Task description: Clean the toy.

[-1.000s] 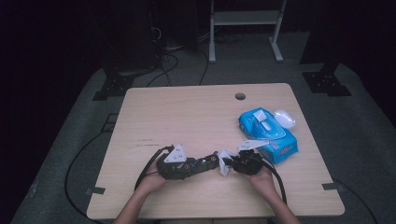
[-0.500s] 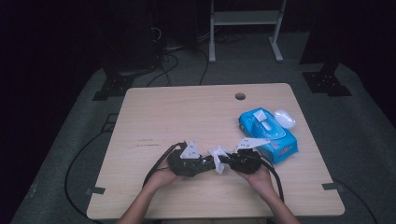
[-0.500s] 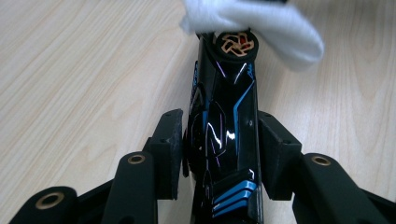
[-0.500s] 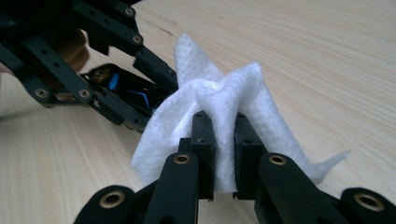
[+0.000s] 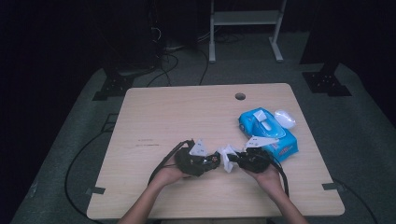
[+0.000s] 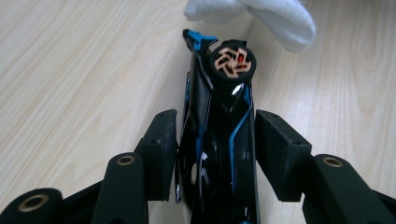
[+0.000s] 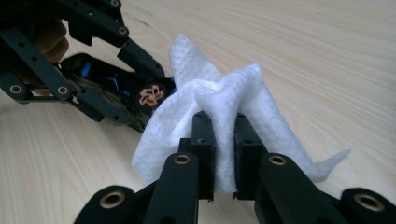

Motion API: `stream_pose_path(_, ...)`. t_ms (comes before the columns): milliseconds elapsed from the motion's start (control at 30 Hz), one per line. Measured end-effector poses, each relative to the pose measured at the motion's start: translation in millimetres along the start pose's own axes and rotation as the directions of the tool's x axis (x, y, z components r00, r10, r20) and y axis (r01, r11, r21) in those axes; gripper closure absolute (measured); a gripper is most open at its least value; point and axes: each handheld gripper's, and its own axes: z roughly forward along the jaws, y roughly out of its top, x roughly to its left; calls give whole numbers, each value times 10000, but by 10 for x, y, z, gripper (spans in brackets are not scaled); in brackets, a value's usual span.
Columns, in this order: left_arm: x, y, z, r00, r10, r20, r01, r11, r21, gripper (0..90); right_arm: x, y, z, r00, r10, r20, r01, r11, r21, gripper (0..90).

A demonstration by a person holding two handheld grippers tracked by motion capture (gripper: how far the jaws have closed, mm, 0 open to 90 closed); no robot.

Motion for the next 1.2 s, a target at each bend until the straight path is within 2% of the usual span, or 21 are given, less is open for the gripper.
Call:
stream_pose_path(100,-7,76,80,10000,48,-62,-46,9993,365,482,-22,-38,-16,10000,8,35,-8,9999,127,813)
stream_pose_path(133,-14,99,112,9999,57,-148,-48,9981,621,478,-34,-46,-21,10000,48,25,-49,9999,117,812)
stream_pose_path(167,-28,128,153,9991,134,-391,-96,9953,964,463,-42,-50,-25,10000,88,2,-88,9999,82,812)
stream_pose_path(267,-48,174,190,9974,178,-703,-74,9893,1456,437,-52,-47,-29,10000,79,-31,-79,9999,66,812)
stream_pose_path(333,-61,195,197,9973,220,-698,-107,9872,1591,458,-51,-46,-16,9998,165,-111,-165,9998,55,812)
stream_pose_path(367,-69,202,197,9971,335,-679,-217,9858,1668,514,-52,-49,-1,9997,179,-152,-178,9998,74,812)
stream_pose_path(433,-82,218,189,9970,488,-598,-382,9852,1668,547,-54,-55,34,9996,215,-194,-212,9997,150,812)
stream_pose_path(500,-83,225,169,9980,472,-429,-406,9887,1445,571,-53,-66,79,9991,305,-281,-299,9993,220,812)
stream_pose_path(567,-99,215,147,9970,609,-483,-547,9912,1204,571,-49,-62,96,9986,338,-404,-331,9993,173,812)
stream_pose_path(633,-105,197,111,9981,495,-366,-465,9958,788,571,-28,-29,68,9975,389,-598,-394,9992,-75,813)
stream_pose_path(667,-110,183,77,9980,570,-290,-559,9977,391,571,-16,-4,44,9966,375,-740,-396,9989,-264,812)
stream_pose_path(733,-121,167,21,9988,456,-159,-458,9989,-120,572,19,50,-6,9953,282,-931,-338,9977,-591,813)
stream_pose_path(800,-139,140,-46,9985,490,-230,-504,9966,-650,572,63,95,-51,9949,35,-1007,-121,9963,-852,813)
stream_pose_path(933,-173,61,-153,9999,109,-82,-121,9867,-1620,572,113,115,-110,9949,-204,-990,98,9943,-1059,813)
stream_pose_path(1033,-180,31,-215,9997,177,-180,-207,9839,-1776,572,101,99,-105,9962,-214,-845,136,9957,-920,813)
stream_pose_path(1100,-164,3,-251,10000,-32,0,32,9789,-2042,572,94,85,-73,9967,-193,-788,128,9965,-821,813)
stream_pose_path(1200,-158,-29,-267,10000,24,-13,-26,9757,-2190,572,150,138,-109,9951,-258,-956,153,9939,-1092,813)
